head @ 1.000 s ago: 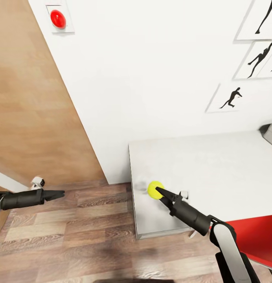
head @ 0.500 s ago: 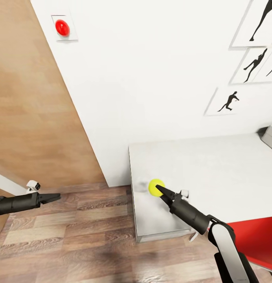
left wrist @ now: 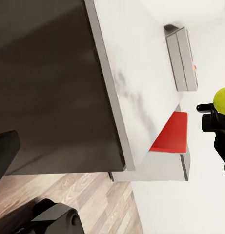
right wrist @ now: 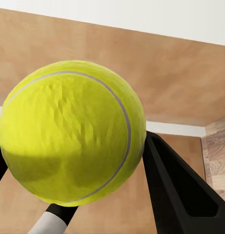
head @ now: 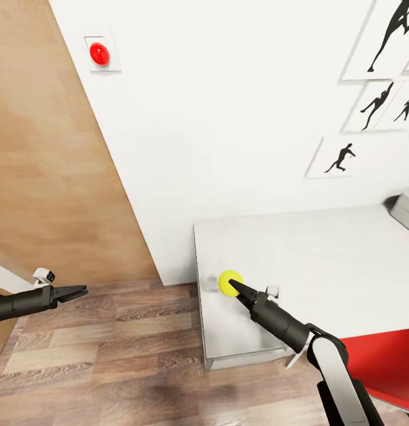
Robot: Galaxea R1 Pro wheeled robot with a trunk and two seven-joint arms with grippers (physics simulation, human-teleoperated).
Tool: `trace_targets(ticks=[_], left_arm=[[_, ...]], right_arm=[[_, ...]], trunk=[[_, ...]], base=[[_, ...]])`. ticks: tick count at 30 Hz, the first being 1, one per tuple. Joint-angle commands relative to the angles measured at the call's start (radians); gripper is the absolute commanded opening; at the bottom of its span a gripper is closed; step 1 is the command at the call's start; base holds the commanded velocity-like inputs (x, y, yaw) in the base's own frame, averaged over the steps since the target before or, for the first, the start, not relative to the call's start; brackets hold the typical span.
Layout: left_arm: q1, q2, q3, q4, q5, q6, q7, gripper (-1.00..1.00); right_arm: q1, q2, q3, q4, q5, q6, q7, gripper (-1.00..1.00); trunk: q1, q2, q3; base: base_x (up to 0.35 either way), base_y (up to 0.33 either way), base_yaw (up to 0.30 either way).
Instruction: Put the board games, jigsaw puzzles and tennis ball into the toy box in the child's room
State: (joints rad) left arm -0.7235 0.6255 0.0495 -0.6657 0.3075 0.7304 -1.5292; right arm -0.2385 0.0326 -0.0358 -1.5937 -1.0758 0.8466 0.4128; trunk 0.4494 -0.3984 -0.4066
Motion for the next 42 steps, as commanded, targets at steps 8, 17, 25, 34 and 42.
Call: trace_targets(ticks=[8, 17, 25, 34, 42], left_arm=[[-0.001, -0.001, 0.0, 0.0, 0.001, 0.012, -0.003, 1.0], [-0.001, -0.001, -0.001, 0.0, 0.001, 0.012, -0.003, 1.0], [-0.001, -0.001, -0.003, 0.0, 0.001, 0.013, -0.003, 1.0], [-0.001, -0.001, -0.003, 0.0, 0.001, 0.014, -0.003, 1.0], [-0.001, -0.001, -0.002, -0.001, 0.001, 0.013, -0.003, 1.0]], right_arm=[[-0.001, 0.0, -0.002, 0.0, -0.001, 0.007, 0.0, -1.0], [-0.001, -0.004, -0.003, 0.0, -0.001, 0.008, 0.001, -1.0], [-0.001, -0.005, -0.004, 0.0, -0.001, 0.008, 0.002, -1.0], [-0.001, -0.004, -0.004, 0.0, -0.001, 0.008, 0.001, -1.0], [-0.001, -0.002, -0.003, 0.0, -0.001, 0.008, 0.001, -1.0]], trunk=[[0.001, -0.002, 0.012], [0.001, -0.002, 0.026], [0.001, -0.002, 0.039], [0.001, -0.002, 0.054], [0.001, -0.002, 0.067]], base=[[0.0, 0.0, 0.0], [0.0, 0.0, 0.0], [0.0, 0.0, 0.023], [0.0, 0.0, 0.061], [-0.042, 0.0, 0.065]])
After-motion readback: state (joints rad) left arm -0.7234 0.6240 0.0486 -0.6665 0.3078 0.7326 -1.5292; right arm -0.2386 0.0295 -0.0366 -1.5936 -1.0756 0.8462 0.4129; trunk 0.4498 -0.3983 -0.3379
